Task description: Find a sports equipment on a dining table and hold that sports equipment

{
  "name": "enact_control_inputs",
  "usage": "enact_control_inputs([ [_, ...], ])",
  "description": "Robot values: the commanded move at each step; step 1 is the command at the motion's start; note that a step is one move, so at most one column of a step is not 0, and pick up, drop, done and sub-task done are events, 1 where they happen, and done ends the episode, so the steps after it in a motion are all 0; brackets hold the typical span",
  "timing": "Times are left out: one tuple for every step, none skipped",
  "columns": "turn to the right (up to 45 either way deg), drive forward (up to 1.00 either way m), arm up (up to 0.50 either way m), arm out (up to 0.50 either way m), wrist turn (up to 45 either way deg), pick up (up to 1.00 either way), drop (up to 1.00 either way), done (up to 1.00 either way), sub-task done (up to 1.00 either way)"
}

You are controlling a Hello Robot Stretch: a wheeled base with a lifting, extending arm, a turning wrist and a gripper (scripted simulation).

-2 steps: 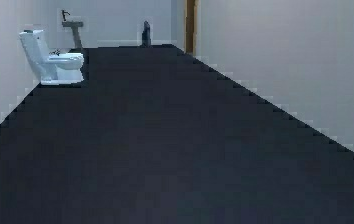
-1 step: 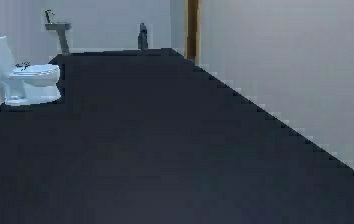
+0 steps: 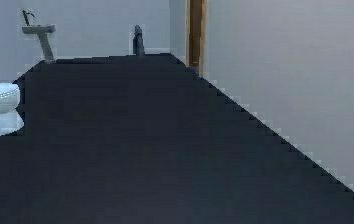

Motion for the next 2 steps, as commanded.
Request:
enact_control_inputs([
  [0.0, 1.00, 0.00, 0.00, 0.0, 0.00, 0.00, 0.00, 0.00],
  [0.0, 1.00, 0.00, 0.00, 0.0, 0.00, 0.00, 0.00, 0.00],
])
